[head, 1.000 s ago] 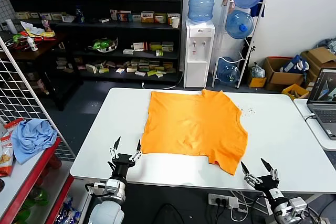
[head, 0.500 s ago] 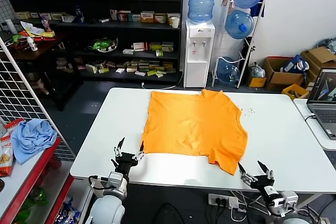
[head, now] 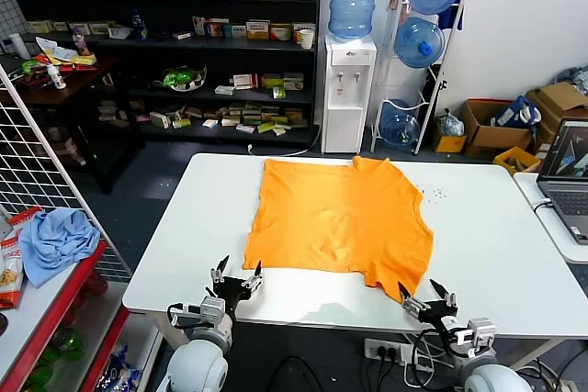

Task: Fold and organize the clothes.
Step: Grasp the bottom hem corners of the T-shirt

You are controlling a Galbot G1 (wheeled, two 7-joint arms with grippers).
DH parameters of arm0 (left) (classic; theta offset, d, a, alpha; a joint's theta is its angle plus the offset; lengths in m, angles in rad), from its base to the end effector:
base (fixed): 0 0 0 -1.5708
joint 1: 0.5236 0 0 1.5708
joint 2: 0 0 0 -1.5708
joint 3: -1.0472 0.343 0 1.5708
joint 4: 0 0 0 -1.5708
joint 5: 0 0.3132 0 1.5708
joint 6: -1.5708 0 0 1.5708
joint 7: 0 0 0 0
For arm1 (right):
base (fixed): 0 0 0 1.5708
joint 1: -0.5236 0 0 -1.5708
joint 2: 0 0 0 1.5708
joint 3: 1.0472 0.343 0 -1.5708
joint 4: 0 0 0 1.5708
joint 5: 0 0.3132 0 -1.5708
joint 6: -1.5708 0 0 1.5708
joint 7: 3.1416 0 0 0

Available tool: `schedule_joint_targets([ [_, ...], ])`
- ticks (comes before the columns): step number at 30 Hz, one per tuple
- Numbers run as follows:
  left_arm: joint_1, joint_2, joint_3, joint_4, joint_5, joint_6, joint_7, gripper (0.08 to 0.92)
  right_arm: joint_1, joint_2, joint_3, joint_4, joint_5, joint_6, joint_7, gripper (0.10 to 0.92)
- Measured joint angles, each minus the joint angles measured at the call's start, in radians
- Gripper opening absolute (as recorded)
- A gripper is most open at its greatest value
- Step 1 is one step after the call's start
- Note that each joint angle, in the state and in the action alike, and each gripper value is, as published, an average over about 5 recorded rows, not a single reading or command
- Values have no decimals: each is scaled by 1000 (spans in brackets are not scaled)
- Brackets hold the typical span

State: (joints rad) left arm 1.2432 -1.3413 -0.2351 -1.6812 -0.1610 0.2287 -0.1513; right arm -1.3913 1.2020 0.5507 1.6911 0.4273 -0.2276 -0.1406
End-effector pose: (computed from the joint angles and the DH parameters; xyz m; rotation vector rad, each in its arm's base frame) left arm 0.2303 -0.0161 -0.3725 -0.2179 -2.7677 -0.1190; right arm 0.1975 -0.1180 -0.3702 0.2145 -2.6855 -0.1232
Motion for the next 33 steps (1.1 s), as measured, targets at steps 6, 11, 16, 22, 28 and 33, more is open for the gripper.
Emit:
schedule_joint_targets([
  [6,-13,-4,9,27,-13,17,-1,818,16,11,-20,-5,2,-10,3,782],
  [11,-23,-6,8,47,-25,23,-2,724,20,13,-25,-9,2,-17,8,637],
  [16,-32,-6,7,64,-32,20,-2,585,19,14,-26,-7,-1,-22,10,499],
  [22,-36,-4,4,78,-32,0,4,395,10,15,-31,7,-2,-33,22,326],
  [28,-28,7,4,75,-31,-20,9,221,-14,5,-33,46,-14,-49,42,157],
  [33,-13,20,4,58,-28,-37,10,108,-49,-8,-26,95,-23,-60,59,124],
])
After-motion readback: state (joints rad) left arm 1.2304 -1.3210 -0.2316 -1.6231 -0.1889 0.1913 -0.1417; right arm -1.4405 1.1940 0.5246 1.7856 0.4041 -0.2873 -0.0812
